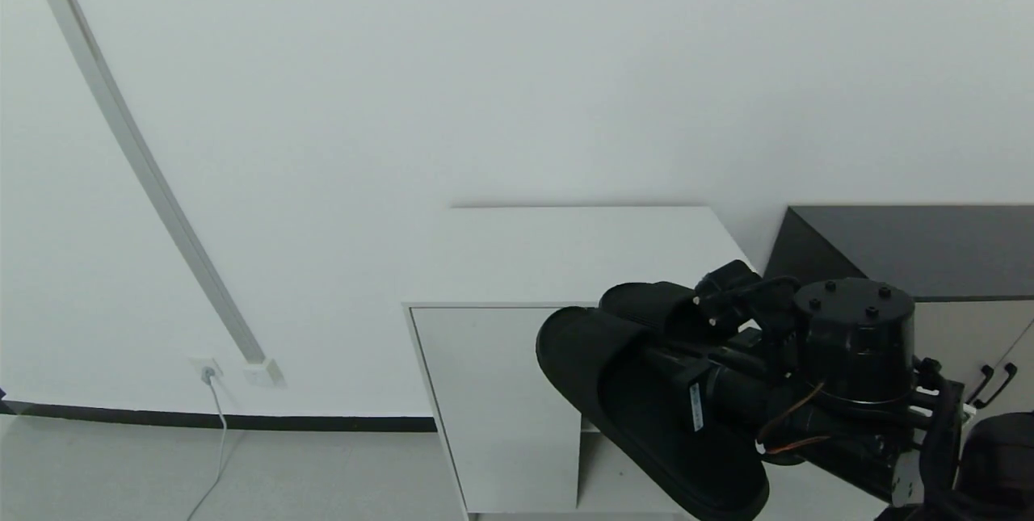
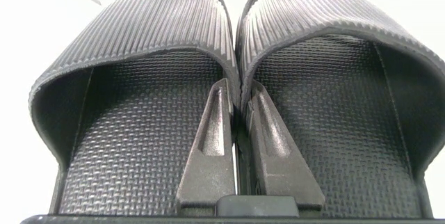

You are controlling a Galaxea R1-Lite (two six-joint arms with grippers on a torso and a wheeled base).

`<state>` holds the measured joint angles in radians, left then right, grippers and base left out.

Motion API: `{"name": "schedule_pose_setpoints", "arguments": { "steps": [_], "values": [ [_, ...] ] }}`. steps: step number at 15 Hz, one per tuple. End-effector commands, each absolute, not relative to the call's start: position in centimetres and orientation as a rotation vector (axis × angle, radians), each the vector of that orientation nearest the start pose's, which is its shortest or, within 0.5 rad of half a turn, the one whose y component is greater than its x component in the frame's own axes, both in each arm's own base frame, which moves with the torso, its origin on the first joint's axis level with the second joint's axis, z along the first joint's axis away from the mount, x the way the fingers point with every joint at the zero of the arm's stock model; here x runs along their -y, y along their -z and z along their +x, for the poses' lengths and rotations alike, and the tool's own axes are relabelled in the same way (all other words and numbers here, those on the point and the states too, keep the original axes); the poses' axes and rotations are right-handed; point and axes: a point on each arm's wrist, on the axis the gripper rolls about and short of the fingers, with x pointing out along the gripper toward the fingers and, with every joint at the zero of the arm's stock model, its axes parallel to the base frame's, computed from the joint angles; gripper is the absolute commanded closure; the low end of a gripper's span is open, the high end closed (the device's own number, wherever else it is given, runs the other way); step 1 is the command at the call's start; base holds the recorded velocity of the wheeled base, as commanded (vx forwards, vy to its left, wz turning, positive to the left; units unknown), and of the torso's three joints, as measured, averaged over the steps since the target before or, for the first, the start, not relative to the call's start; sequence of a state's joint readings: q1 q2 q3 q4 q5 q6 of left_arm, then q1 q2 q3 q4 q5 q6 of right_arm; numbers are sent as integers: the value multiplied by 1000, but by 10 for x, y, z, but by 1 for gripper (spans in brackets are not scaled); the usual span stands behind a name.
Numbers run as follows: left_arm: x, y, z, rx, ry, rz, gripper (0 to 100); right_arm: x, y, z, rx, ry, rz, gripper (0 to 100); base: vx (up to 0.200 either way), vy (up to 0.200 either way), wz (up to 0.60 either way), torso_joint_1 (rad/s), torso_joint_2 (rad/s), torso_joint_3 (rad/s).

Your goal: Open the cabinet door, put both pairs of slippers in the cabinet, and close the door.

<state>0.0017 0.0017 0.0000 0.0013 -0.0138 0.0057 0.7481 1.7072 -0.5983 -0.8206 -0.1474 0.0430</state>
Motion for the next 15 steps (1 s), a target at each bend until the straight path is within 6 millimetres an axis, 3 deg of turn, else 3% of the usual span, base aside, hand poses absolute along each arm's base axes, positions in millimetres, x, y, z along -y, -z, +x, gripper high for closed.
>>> {"name": "schedule_pose_setpoints", "arguments": {
  "steps": [1,3,15],
  "values": [
    [0,-75,-23,-3,12,6,100,-191,-145,211,-279,-591,-87,100,0,-200,0,2,2,2],
    [0,-75,-23,-3,12,6,100,-191,-146,210,-274,-593,-84,100,0,-200,0,0,10,2],
    [0,-75,-23,-3,14,6,100,-189,-146,203,-247,-612,-83,100,0,0,0,0,0,0]
  ]
}}
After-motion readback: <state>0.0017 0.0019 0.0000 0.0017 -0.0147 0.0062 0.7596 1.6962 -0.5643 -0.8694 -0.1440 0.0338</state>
